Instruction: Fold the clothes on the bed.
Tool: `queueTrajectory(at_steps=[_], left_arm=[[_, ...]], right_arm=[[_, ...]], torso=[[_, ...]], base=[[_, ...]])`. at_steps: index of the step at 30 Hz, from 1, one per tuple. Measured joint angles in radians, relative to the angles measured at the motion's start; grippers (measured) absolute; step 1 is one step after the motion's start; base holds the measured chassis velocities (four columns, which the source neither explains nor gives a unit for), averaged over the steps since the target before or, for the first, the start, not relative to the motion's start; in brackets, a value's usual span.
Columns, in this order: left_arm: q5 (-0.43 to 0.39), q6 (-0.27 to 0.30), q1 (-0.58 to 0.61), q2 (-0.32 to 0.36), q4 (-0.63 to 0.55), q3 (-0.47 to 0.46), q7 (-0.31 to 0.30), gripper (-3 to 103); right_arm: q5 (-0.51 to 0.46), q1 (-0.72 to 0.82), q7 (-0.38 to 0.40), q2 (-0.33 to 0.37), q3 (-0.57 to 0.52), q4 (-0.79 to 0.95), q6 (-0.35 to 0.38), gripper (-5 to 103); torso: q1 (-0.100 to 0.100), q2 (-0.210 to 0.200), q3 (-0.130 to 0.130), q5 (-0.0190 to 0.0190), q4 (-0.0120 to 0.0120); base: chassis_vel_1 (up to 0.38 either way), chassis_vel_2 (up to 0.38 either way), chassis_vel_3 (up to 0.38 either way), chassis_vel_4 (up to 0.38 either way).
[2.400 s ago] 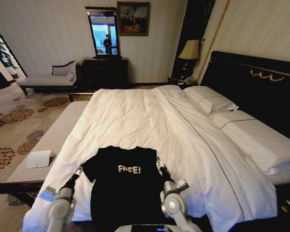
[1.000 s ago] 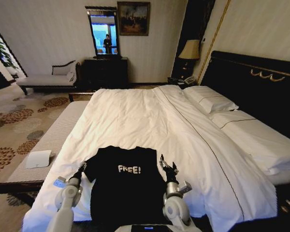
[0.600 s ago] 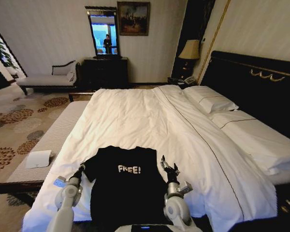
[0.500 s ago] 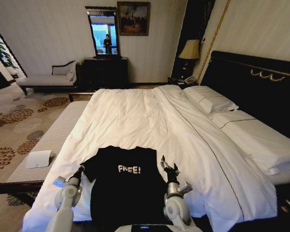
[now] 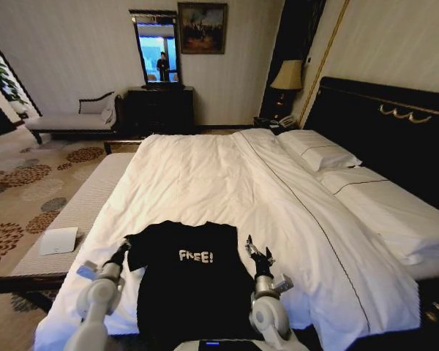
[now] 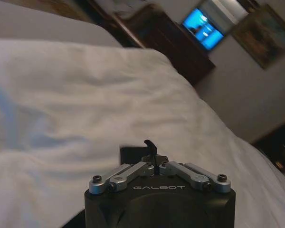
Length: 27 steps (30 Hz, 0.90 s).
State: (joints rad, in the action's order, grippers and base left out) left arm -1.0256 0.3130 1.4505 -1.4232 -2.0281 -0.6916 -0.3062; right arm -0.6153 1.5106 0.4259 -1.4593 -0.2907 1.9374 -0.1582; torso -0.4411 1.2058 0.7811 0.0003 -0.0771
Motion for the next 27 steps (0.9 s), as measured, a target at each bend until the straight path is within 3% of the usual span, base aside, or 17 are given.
queueTrajectory(at_steps=[9, 21, 23, 27], left_arm=[[0.142, -0.009, -0.026, -0.039, 0.054, 0.162, -0.008, 0], [0.174, -0.008, -0.094, -0.055, 0.172, 0.207, -0.005, 0], [0.174, 0.000, -0.097, -0.055, 0.177, 0.211, -0.003, 5], [0.208, 0.039, -0.086, -0.042, 0.165, 0.235, 0.008, 26]], right_arm=[[-0.003, -0.015, 0.001, -0.003, 0.014, -0.023, 0.003, 100], [-0.006, -0.034, 0.001, 0.001, 0.025, -0.047, 0.007, 100], [-0.006, -0.033, 0.001, 0.003, 0.024, -0.047, 0.007, 100], [-0.013, -0.034, 0.001, 0.012, 0.018, -0.043, 0.007, 100]], torso=[[0.000, 0.000, 0.000, -0.0002, 0.0000], [0.000, 0.000, 0.000, -0.0003, -0.0001], [0.000, 0.000, 0.000, -0.0002, -0.0001], [0.000, 0.000, 0.000, -0.0004, 0.0000]], base=[[0.000, 0.000, 0.000, 0.000], [0.000, 0.000, 0.000, 0.000], [0.000, 0.000, 0.000, 0.000], [0.000, 0.000, 0.000, 0.000]])
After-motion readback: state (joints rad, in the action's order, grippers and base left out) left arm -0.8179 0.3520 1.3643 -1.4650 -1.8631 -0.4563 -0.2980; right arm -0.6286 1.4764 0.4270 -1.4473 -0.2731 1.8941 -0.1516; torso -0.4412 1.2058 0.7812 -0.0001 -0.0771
